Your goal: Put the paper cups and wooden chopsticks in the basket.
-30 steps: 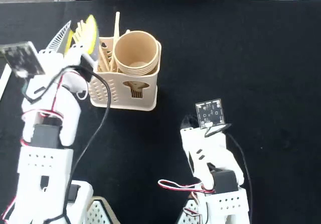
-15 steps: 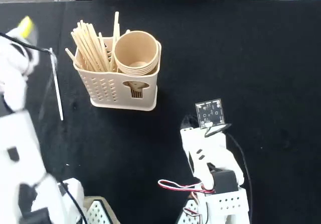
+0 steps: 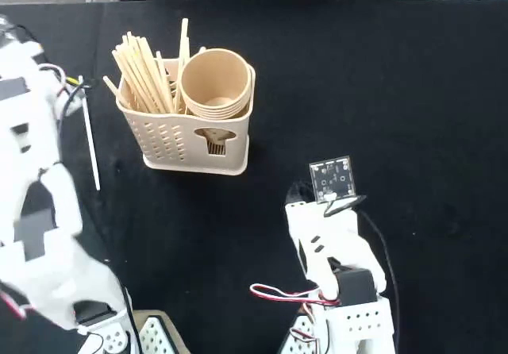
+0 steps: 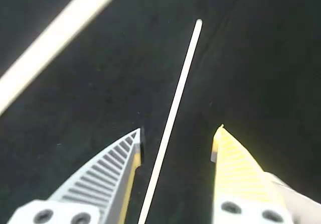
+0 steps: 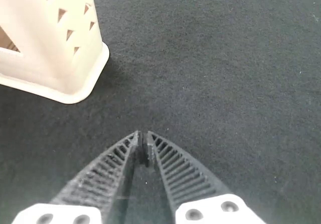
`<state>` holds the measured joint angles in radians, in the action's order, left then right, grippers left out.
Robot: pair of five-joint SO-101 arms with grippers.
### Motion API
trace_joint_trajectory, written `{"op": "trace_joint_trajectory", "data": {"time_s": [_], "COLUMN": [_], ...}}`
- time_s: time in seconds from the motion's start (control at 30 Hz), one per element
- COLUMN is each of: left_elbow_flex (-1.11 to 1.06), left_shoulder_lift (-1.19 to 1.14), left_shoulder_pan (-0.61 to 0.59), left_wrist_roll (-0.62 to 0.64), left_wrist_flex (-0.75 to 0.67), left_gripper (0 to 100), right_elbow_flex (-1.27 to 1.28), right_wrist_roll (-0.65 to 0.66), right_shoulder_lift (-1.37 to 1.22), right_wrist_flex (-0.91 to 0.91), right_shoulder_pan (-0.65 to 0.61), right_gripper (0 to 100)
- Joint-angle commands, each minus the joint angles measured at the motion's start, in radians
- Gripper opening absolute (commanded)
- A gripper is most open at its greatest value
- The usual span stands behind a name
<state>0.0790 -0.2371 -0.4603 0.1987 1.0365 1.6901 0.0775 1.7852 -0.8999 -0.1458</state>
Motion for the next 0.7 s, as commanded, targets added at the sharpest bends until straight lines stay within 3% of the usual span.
{"op": "trace_joint_trajectory", "data": {"time_s": [0.0, 0.2, 0.3, 0.5, 0.57, 0.67], "left_elbow_flex": [0.154, 0.499, 0.697, 1.118, 1.27, 1.435], "left_shoulder_lift": [-0.164, -0.488, -0.651, -0.895, -0.941, -0.98], "left_shoulder_pan": [0.008, 0.007, 0.01, 0.005, 0.005, -0.015], "left_wrist_roll": [-0.02, -0.023, -0.086, -0.183, -0.195, -0.186], "left_wrist_flex": [0.032, 0.232, 0.364, 0.608, 0.713, 0.727], "left_gripper": [23, 23, 22, 3, 4, 3], "right_elbow_flex": [-0.001, -0.001, -0.001, -0.001, -0.001, -0.001], "right_wrist_roll": [0.006, 0.006, 0.006, 0.006, 0.006, 0.006], "right_shoulder_lift": [0.01, 0.012, 0.012, 0.012, 0.012, 0.012], "right_wrist_flex": [-0.002, -0.002, -0.002, -0.002, -0.002, -0.002], "right_shoulder_pan": [0.012, 0.012, 0.012, 0.012, 0.012, 0.012], "right_gripper": [1.3, 1.3, 1.3, 1.3, 1.3, 1.3]}}
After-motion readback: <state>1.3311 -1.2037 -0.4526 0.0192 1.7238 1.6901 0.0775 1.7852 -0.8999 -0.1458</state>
